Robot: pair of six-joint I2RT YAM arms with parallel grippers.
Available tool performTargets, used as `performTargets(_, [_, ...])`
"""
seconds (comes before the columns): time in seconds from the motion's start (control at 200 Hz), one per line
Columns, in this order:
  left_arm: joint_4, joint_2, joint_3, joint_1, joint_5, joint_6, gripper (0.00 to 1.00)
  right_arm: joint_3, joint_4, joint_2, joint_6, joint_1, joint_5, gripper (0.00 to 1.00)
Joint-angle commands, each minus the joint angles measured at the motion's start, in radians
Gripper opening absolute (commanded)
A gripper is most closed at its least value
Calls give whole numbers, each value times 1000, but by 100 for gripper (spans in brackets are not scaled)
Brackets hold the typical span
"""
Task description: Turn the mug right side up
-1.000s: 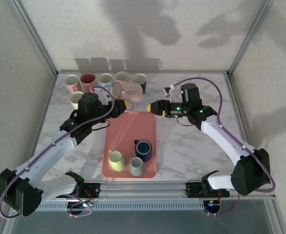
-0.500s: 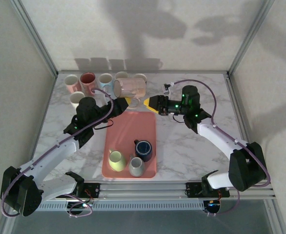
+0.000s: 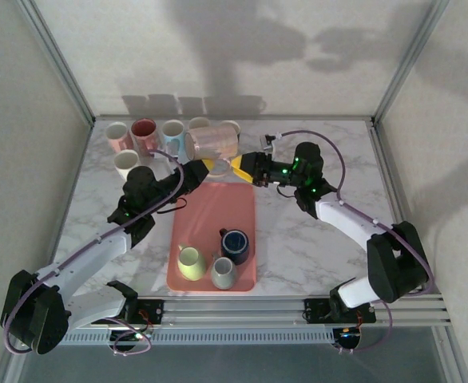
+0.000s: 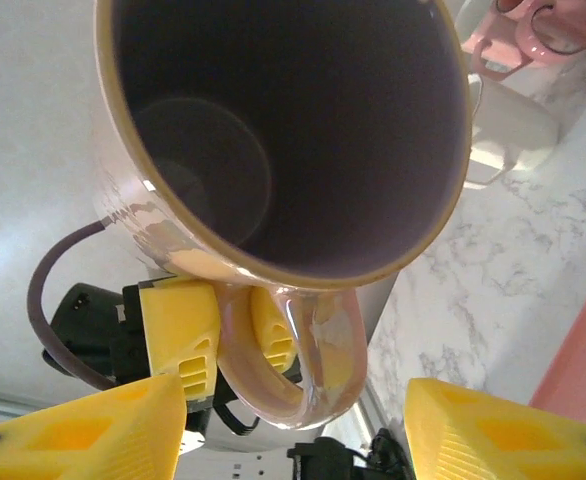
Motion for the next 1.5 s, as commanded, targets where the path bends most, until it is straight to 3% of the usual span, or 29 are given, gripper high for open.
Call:
performTargets(0.0, [218,-53,7,7,17,-18,0,-3,101,22,50,18,8,57])
performTargets(0.761, [323,-51,-66,4,4,-72,0,63,337,184,203,97,85,32])
performTargets(0.886, [323,-52,-72,4,0,-71,0,64,357,183,200,97,95,23])
performTargets(0.991, [312,-59,-82,3,-23,-78,0,53,343,150,152,98,127,8])
performTargets(1.117, [297,-81,-95,4,-61,-78,0,57,182,74,13,98,163,0])
performTargets(1.252, [260,-84,-93,4,-68,-65,18,72,85,33,-66,100,169,0])
performTargets(1.357, [222,-81,-89,4,-71,-49,46,78,48,16,-99,100,175,0])
performTargets(1.497, [149,-98,-86,5,-70,11,57,80,8,-18,-141,94,191,0])
